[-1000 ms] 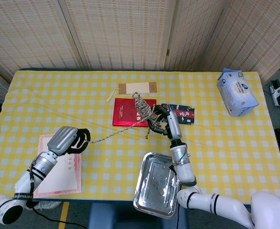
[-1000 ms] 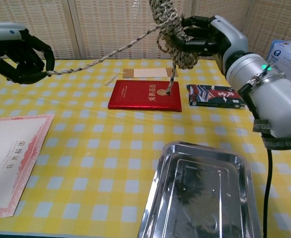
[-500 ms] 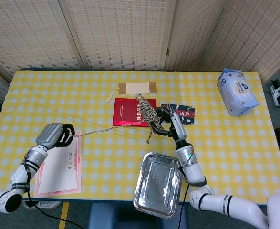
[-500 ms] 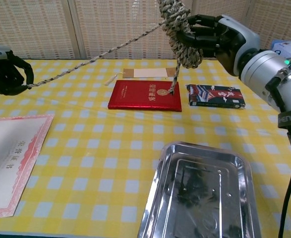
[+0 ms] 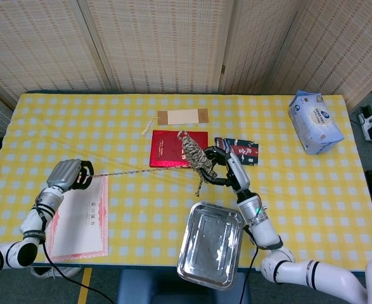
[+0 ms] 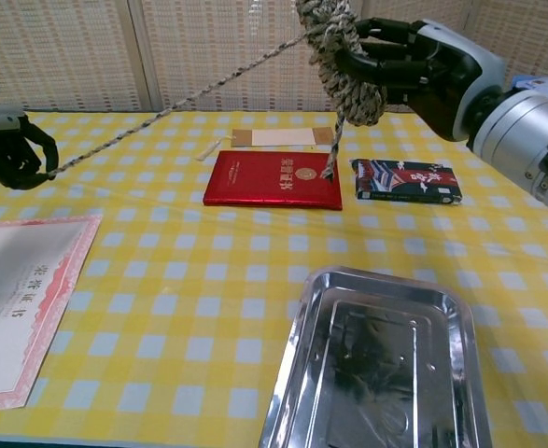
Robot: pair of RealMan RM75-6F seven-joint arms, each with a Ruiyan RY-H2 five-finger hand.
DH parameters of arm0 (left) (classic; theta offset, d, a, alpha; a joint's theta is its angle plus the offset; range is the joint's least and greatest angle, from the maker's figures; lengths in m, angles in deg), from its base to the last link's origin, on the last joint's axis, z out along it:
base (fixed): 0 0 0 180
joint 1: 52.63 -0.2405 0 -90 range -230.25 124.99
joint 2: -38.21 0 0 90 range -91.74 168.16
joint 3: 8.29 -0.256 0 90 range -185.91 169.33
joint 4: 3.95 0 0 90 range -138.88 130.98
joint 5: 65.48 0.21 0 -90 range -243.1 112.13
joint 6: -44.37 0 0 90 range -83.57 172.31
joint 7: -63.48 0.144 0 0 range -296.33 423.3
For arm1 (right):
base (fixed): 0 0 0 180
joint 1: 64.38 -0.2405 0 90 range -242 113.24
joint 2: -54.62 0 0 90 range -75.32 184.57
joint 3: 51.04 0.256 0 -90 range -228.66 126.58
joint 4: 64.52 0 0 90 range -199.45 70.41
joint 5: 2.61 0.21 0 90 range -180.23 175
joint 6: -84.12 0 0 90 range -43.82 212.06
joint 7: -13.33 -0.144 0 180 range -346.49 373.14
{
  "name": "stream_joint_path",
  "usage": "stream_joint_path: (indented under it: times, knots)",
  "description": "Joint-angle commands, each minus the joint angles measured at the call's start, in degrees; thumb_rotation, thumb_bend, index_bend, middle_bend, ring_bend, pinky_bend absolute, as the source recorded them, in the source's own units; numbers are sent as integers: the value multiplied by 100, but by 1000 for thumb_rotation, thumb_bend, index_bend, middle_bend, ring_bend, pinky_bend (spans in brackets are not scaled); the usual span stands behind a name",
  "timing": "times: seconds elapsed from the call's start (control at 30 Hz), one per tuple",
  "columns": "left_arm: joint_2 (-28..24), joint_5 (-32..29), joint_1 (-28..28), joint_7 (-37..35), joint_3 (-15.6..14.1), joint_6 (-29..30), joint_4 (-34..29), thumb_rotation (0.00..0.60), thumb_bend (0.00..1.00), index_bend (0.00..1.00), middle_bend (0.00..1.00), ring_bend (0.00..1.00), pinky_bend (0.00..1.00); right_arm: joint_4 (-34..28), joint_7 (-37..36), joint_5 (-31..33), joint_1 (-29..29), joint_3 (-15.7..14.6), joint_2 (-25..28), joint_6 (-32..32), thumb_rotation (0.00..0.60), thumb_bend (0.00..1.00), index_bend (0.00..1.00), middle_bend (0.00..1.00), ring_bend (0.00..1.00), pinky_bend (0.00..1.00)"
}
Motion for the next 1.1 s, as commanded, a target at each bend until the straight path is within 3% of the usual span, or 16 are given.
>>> stream_joint_path:
  times: [0.03, 0.4, 0.7, 1.1]
  knots:
    - [24, -107, 93, 140, 66, 6, -26, 600, 542, 651, 829, 802, 767, -38, -31, -201, 4, -168, 141, 38, 600, 581, 774, 685, 759, 610]
    - [-408, 599, 391, 893, 210, 426, -1173, 600, 543, 651, 829, 802, 767, -314, 887, -374, -161, -501, 316, 186, 600, 581, 777, 687, 761, 613]
    - [-480, 480, 769, 1671, 426, 684, -1823, 600, 543, 650, 829, 802, 767, -712, 1645, -381, -348, -800, 406, 518, 600, 581, 777, 687, 763, 616]
    - [-446, 619, 1056, 2033, 629, 1009, -2486, 600, 542, 645, 829, 802, 767, -1024, 2985, 811, -699, -738, 248, 1100, 600, 581, 778, 688, 778, 635]
